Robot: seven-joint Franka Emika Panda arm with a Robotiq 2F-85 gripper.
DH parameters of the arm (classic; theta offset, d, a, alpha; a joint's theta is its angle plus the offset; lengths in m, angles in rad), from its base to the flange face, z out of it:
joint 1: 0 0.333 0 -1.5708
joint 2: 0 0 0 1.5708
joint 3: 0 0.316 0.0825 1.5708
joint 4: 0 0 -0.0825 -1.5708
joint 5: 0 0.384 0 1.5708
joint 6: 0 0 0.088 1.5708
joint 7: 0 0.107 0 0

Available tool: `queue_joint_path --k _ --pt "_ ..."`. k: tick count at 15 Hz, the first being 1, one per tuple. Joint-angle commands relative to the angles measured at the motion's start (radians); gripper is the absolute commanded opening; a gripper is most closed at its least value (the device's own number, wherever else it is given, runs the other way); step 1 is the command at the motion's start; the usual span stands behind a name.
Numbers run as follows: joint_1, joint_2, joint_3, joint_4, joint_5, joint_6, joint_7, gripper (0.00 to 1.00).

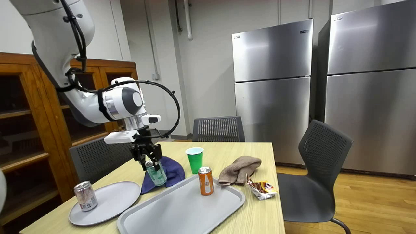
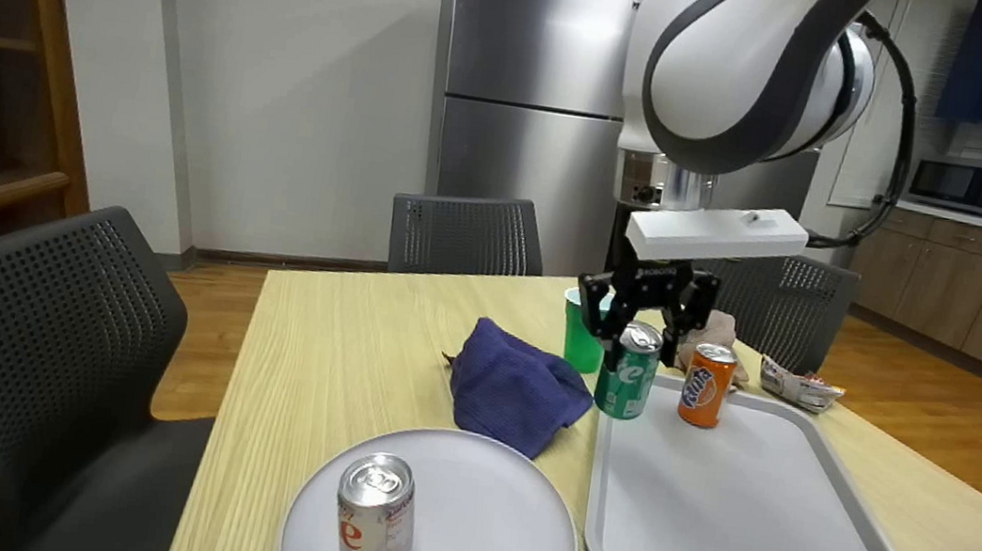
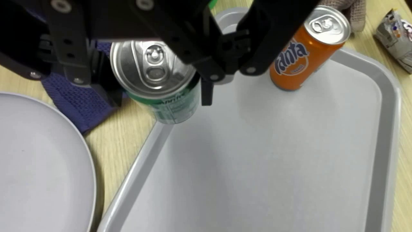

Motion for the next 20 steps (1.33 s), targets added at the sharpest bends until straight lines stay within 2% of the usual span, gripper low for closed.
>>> queue_joint_path --k 1,9,20 --pt "-0.05 -0.016 -0.005 -0.025 0.025 -0.009 -0.016 0.38" --pt "-0.133 0.02 -0.049 -0.031 0.087 -0.012 -0.054 0.38" --pt "-0.213 0.09 -0.13 0.002 0.128 -0.051 -0.076 0.38"
